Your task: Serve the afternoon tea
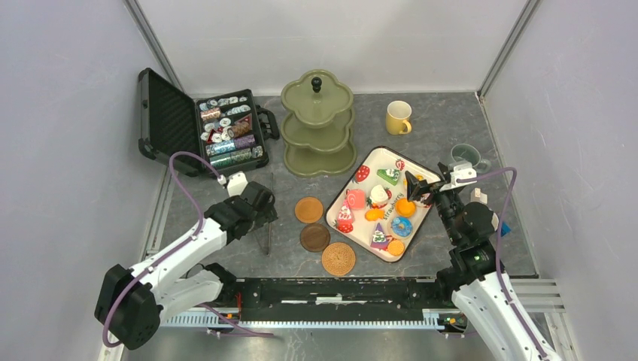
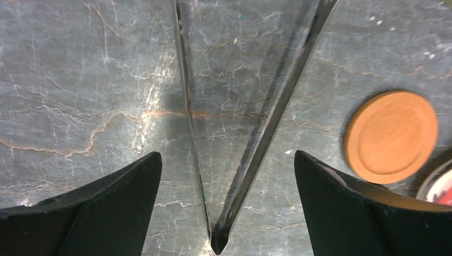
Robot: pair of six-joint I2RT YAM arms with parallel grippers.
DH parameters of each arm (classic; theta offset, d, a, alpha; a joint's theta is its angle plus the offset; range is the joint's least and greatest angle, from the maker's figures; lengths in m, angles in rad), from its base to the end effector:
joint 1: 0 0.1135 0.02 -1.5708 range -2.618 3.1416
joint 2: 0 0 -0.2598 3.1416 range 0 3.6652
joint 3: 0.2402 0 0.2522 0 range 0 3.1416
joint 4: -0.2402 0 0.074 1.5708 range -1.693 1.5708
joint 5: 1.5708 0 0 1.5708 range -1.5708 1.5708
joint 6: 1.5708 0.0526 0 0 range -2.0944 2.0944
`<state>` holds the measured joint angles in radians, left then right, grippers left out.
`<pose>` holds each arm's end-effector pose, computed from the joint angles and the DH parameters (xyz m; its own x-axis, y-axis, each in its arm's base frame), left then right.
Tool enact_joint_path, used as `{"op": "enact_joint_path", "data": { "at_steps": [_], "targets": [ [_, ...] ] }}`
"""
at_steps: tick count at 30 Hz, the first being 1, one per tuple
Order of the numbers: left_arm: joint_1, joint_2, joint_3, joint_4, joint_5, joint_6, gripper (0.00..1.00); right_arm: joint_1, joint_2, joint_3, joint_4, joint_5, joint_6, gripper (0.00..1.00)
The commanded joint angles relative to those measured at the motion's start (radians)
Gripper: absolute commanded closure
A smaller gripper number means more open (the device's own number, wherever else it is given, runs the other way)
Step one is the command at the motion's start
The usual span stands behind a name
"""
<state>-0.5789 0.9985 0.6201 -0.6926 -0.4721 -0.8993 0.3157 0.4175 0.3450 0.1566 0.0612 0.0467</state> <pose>0.1696 -0.0823 0.1911 -0.6957 -0.3782 -0.6106 -0.3855 0.9139 -0.1269 0.1505 0.0458 0.2716 0.0680 0.0712 -0.9951 -0.2554 0.9655 0.0517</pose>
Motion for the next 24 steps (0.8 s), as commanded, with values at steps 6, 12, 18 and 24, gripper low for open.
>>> {"op": "enact_joint_path", "data": {
  "at_steps": [6,12,18,24],
  "targets": [
    [-0.010,-0.021,-0.143,0.283,0.039,0.032,0.00,0.013,-0.013,-0.015,0.039,0.022,-0.010,0.02],
    [-0.012,0.023,-0.183,0.398,0.079,0.060,0.00,0.014,-0.016,-0.016,0.038,0.025,-0.010,0.02],
    [-0.045,0.119,-0.141,0.455,0.052,0.095,0.00,0.014,-0.015,-0.020,0.041,0.025,-0.008,0.02],
    [-0.140,0.239,-0.108,0.478,-0.132,0.070,0.07,0.016,-0.013,-0.028,0.052,0.025,-0.005,0.02]
  ]
}}
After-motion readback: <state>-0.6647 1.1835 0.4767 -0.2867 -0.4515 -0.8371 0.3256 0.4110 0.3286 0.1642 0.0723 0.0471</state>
